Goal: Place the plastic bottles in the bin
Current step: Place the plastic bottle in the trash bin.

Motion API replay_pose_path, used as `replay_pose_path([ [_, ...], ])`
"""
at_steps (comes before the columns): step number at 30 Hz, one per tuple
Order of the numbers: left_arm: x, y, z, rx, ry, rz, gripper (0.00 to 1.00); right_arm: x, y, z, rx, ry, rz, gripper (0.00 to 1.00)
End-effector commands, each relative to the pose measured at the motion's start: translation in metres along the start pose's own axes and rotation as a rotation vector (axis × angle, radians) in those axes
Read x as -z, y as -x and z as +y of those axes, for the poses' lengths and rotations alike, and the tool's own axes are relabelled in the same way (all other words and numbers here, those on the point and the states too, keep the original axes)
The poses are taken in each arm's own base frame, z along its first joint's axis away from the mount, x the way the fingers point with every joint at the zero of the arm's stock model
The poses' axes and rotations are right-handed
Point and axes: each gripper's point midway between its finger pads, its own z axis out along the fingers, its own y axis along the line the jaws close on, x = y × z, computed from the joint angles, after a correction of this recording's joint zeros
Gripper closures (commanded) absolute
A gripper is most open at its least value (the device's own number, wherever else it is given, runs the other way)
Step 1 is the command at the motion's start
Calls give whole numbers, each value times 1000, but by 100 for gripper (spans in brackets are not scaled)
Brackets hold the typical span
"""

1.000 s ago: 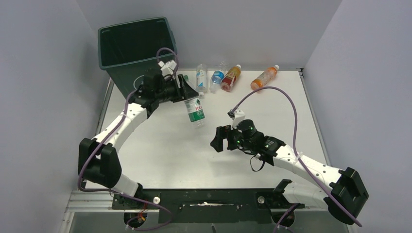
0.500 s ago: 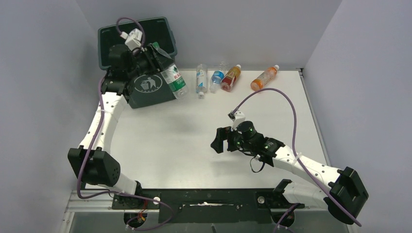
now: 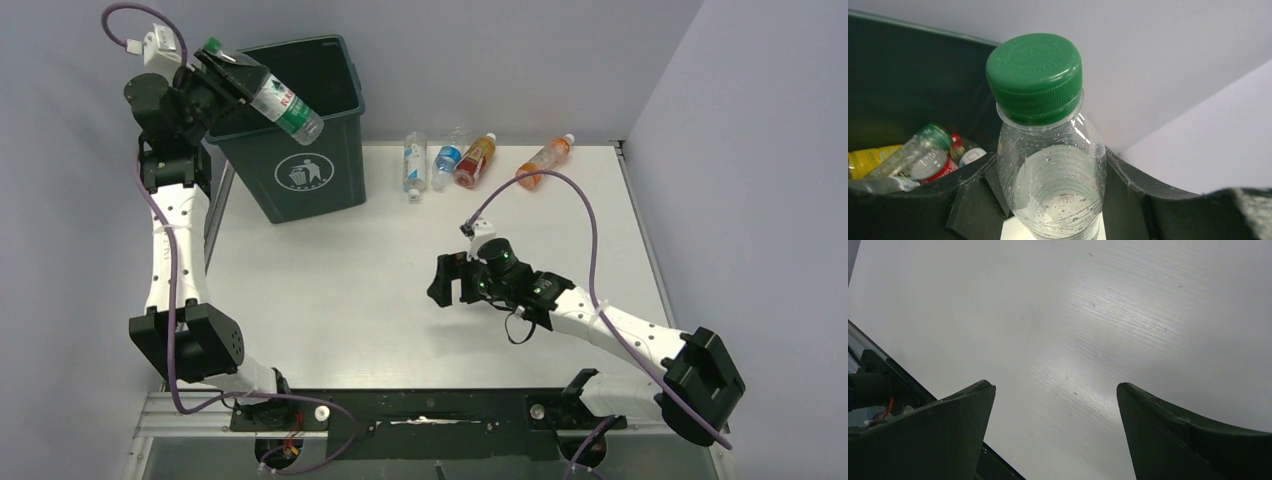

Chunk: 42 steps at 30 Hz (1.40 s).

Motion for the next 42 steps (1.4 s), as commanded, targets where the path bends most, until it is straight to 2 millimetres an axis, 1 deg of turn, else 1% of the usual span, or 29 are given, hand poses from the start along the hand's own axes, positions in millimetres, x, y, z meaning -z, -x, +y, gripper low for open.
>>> replay_pose_path([
  [1, 4, 59, -23, -12, -124, -156, 60, -9, 57, 14, 35, 6, -97, 2],
  [4, 0, 70, -12, -10, -122, -190, 60, -20, 78, 6, 20, -12, -97, 2],
  [6, -4, 73, -2, -16, -111, -209, 60, -29, 95, 0, 0, -13, -110, 1],
  [7, -6, 74, 5, -18, -103, -215, 60, -34, 102, -4, -12, -13, -115, 0],
  [9, -11, 74, 20, -21, -84, -223, 60, -47, 120, -8, -26, -8, -133, 3],
  [13, -17, 78, 50, -27, -34, -253, 60, -84, 154, -9, -13, -15, -162, 9],
  [14, -19, 78, 55, -29, -27, -257, 60, -96, 159, -10, -12, -20, -160, 10],
  [16, -26, 75, 66, -29, -16, -250, 60, -116, 176, -12, -11, -38, -173, 12],
  [19, -35, 69, 80, -22, -3, -236, 60, -144, 193, -19, -14, -77, -177, 13],
  [22, -41, 66, 96, -22, 39, -241, 60, -164, 213, -28, -25, -114, -204, 14],
  [26, -46, 58, 113, -29, 77, -224, 59, -184, 224, -48, -61, -175, -218, 14],
  [27, -47, 56, 118, -31, 86, -219, 59, -190, 224, -54, -70, -187, -216, 14],
  [31, -49, 46, 131, -31, 121, -195, 54, -206, 227, -67, -92, -201, -221, 15],
  [32, -49, 45, 134, -34, 130, -190, 51, -209, 227, -70, -96, -205, -222, 16],
  [33, -49, 43, 135, -35, 137, -183, 46, -212, 227, -72, -102, -210, -222, 16],
  [36, -49, 41, 139, -39, 163, -162, 24, -221, 226, -78, -118, -208, -225, 17],
  [37, -49, 42, 138, -41, 171, -155, 20, -224, 226, -80, -122, -206, -228, 18],
  [42, -43, 51, 128, -41, 185, -140, 18, -236, 228, -89, -149, -200, -250, 20],
])
